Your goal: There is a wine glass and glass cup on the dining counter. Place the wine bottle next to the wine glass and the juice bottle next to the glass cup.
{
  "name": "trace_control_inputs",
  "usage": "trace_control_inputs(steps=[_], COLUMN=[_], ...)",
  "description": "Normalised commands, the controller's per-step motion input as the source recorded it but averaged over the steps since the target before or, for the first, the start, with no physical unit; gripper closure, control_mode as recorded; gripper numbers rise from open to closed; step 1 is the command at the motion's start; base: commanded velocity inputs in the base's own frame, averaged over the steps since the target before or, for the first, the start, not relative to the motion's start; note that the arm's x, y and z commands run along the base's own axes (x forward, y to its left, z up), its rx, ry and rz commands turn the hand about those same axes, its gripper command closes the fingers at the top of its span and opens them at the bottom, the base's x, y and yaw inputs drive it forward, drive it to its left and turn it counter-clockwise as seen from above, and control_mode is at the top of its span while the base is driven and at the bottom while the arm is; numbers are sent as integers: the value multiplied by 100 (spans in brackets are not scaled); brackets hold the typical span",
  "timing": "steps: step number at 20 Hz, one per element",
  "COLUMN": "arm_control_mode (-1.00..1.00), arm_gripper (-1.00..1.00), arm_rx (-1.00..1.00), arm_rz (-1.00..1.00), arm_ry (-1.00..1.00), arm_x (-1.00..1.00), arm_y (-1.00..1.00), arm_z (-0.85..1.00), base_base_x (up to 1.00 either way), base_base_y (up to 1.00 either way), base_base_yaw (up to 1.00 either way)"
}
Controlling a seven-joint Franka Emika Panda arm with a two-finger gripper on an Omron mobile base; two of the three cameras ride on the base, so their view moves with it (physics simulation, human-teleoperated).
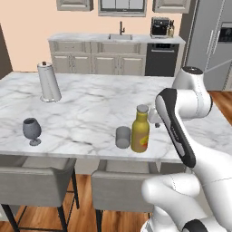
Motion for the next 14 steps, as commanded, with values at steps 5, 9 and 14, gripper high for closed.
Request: trace_control_inputs(steps=[5, 9, 14], arm_control_mode=[100, 100, 100], arm_gripper=[-100, -100, -100], arm_rx=[0, 0, 0], arm_rz=[0, 0, 0], arm_ry=[0, 0, 0], arm_x=[0, 0, 0], arm_y=[0, 0, 0], arm_z=[0, 0, 0], base_base_x=[-44, -75, -43], base_base_y=[0, 0, -5], base_base_yaw=[-8, -15, -50])
